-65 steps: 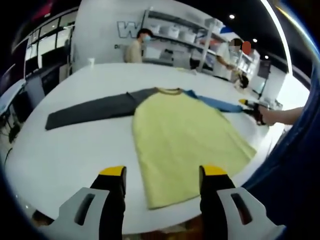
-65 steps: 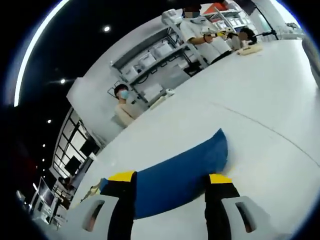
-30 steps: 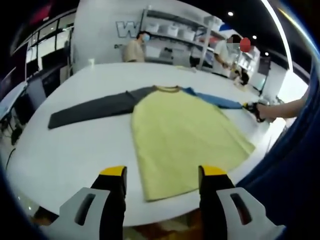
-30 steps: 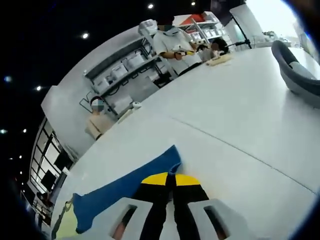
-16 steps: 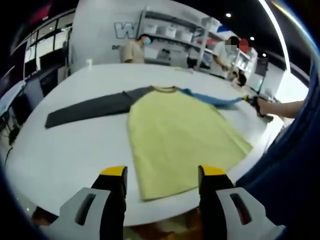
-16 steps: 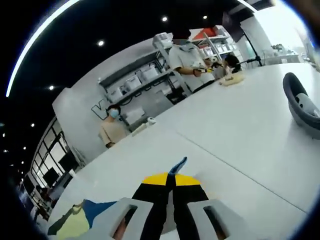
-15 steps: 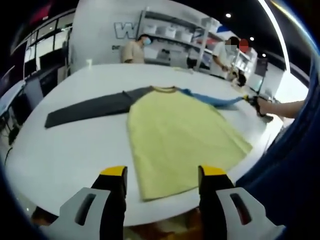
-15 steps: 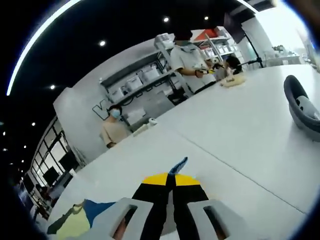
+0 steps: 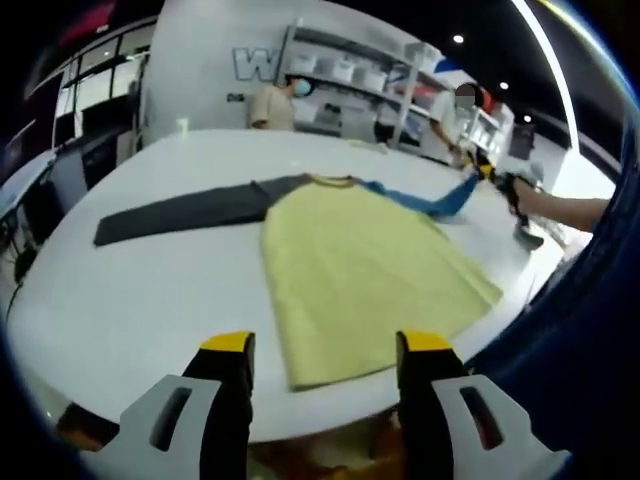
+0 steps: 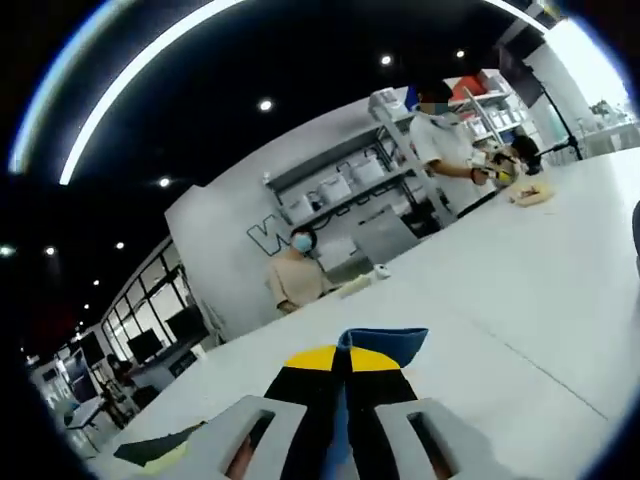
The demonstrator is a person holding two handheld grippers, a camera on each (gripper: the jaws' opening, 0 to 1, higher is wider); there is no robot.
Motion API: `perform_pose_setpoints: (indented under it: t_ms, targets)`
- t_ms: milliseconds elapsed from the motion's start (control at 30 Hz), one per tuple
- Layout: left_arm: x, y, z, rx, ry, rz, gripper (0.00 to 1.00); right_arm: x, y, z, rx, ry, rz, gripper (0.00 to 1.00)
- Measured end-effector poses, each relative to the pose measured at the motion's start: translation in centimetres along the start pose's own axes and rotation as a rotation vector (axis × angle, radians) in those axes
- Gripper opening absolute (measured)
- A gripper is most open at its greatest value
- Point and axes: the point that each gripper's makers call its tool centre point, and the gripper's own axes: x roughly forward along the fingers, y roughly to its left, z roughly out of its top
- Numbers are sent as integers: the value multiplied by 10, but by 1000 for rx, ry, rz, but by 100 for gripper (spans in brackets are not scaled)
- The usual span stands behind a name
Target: Fold the garment on the visible template until the final outline fits inside the template.
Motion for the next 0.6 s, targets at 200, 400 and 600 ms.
perform_pose_setpoints:
  t_ms: [200, 400, 600]
  targets:
    - [-8, -1, -4, -11, -7, 7, 53, 20, 53, -11, -23, 46, 129, 0]
    - [-16, 5, -7, -25, -19, 20, 53, 29, 121, -38, -48, 123, 269, 0]
    - [-21, 7, -3, -35, -37, 26, 54, 32, 174, -69, -57, 189, 390, 0]
